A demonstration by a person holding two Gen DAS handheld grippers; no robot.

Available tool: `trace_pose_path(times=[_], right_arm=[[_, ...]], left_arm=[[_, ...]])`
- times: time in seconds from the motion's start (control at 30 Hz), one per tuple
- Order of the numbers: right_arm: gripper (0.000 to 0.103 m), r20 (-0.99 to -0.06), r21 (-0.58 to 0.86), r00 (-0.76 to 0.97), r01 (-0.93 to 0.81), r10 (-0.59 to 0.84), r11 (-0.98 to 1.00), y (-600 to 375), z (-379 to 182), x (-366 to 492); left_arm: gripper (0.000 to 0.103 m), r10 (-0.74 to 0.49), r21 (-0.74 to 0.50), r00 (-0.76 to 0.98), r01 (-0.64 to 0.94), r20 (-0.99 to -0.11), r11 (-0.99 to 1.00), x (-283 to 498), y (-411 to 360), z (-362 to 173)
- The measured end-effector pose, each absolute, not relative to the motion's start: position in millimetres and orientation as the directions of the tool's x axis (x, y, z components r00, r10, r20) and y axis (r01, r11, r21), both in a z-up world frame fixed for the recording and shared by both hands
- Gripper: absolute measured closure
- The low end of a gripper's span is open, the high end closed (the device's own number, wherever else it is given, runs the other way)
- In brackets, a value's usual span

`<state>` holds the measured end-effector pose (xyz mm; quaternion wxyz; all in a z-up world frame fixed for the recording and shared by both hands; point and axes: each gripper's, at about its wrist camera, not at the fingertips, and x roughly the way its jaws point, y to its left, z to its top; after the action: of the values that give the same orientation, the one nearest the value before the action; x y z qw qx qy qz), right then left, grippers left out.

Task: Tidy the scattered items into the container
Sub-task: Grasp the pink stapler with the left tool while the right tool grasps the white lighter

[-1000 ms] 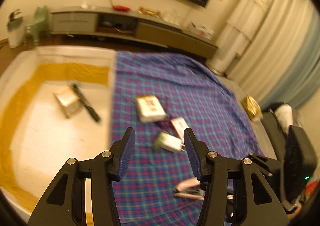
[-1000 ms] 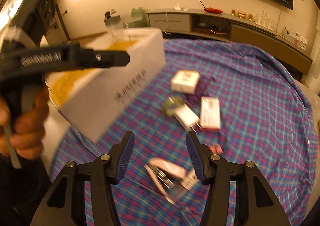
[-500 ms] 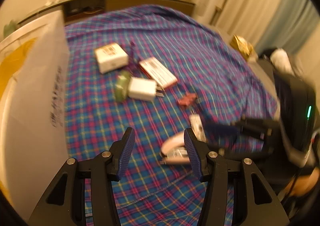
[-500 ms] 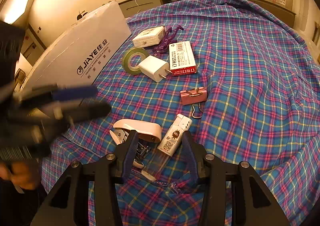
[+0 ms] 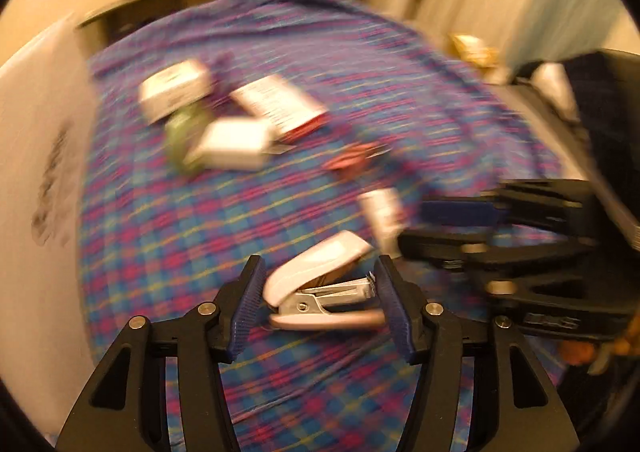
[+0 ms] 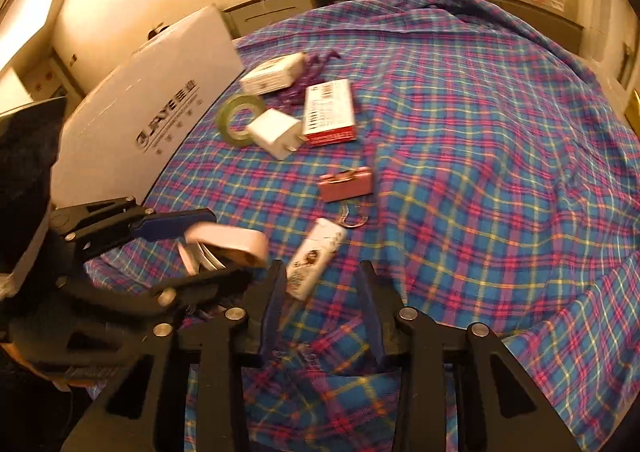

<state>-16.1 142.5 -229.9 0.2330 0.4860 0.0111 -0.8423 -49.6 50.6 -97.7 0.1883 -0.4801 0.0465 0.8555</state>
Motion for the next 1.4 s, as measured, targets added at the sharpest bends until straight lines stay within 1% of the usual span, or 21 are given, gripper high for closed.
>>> trace_pose_path(times=[0.07, 0.17, 0.23, 0.27, 0.33, 0.4, 0.43, 0.47, 0.5, 0.53, 0.57, 0.7, 0.83, 0.93, 1.1, 1.4], right_arm=[[0.063, -0.823, 0.185, -0.42, 0.439, -0.383, -0.879, 132.7, -231.1, -14.8], [0.063, -0.83, 0.081, -0.455, 0.473, -0.322, -0.877, 119.8, -231.7, -8.2], [0.063, -0.833, 0.051, -0.469, 0.465, -0.294, -0.884, 117.6, -231.9, -6.6], [0.063, -0.833, 0.038, -0.476, 0.459, -0.281, -0.888, 117.2, -231.8, -6.0], [0.063, -0.83, 0.016, -0.493, 0.45, -0.263, -0.893, 114.2, -232.0, -6.0], [0.062, -0.819, -0.029, -0.521, 0.457, -0.241, -0.889, 110.2, -233.6, -2.8], [0.062, -0.817, -0.023, -0.522, 0.456, -0.246, -0.89, 110.3, -235.3, -2.6], [0.066, -0.817, -0.01, -0.52, 0.444, -0.249, -0.896, 112.5, -235.7, -4.5], [0.08, -0.817, -0.013, -0.524, 0.435, -0.241, -0.9, 113.7, -235.4, -6.6], [0.082, -0.818, -0.006, -0.521, 0.429, -0.242, -0.903, 115.4, -235.0, -8.4], [0.082, -0.819, 0.015, -0.515, 0.42, -0.252, -0.907, 117.4, -234.9, -10.5], [0.082, -0.817, 0.053, -0.511, 0.393, -0.266, -0.918, 123.6, -233.4, -9.2], [0.082, -0.803, 0.079, -0.521, 0.386, -0.288, -0.919, 124.1, -226.9, -3.3], [0.082, -0.79, 0.092, -0.533, 0.387, -0.304, -0.918, 123.4, -219.1, 2.4], [0.082, -0.769, 0.155, -0.536, 0.373, -0.349, -0.915, 126.3, -204.7, 3.8], [0.082, -0.742, 0.216, -0.546, 0.355, -0.389, -0.91, 127.7, -178.1, 12.1]], left_arm=[[0.045, 0.205, -0.047, -0.497, -0.312, -0.843, -0.949, -47.1, 42.2, -98.0], [0.045, 0.203, -0.096, -0.503, -0.23, -0.84, -0.969, -43.9, 23.0, -98.0], [0.045, 0.202, -0.096, -0.508, -0.227, -0.837, -0.969, -40.9, 20.9, -98.8], [0.044, 0.197, -0.085, -0.512, -0.234, -0.836, -0.969, -39.8, 22.2, -99.2], [0.037, 0.18, -0.051, -0.522, -0.253, -0.834, -0.966, -38.1, 29.0, -101.8], [0.034, 0.149, -0.01, -0.537, -0.253, -0.83, -0.967, -37.9, 33.4, -103.2], [0.035, 0.149, -0.016, -0.538, -0.245, -0.83, -0.969, -38.4, 31.7, -102.8], [0.036, 0.149, -0.02, -0.537, -0.239, -0.83, -0.971, -39.2, 29.4, -102.2], [0.044, 0.144, -0.018, -0.54, -0.231, -0.829, -0.973, -39.2, 27.0, -101.3], [0.044, 0.139, -0.02, -0.542, -0.22, -0.829, -0.975, -39.6, 23.6, -100.1], [0.046, 0.146, -0.037, -0.538, -0.209, -0.83, -0.977, -40.8, 19.9, -98.8], [0.047, 0.173, -0.095, -0.538, -0.169, -0.825, -0.981, -40.7, 7.4, -95.2], [0.047, 0.202, -0.14, -0.571, -0.151, -0.796, -0.979, -35.2, 0.8, -82.6], [0.047, 0.213, -0.156, -0.588, -0.146, -0.78, -0.977, -31.8, -1.5, -75.7], [0.047, 0.224, -0.172, -0.603, -0.143, -0.766, -0.975, -30.7, -2.1, -66.2], [0.047, 0.268, -0.218, -0.655, -0.159, -0.706, -0.963, -24.1, -10.2, -38.8]])
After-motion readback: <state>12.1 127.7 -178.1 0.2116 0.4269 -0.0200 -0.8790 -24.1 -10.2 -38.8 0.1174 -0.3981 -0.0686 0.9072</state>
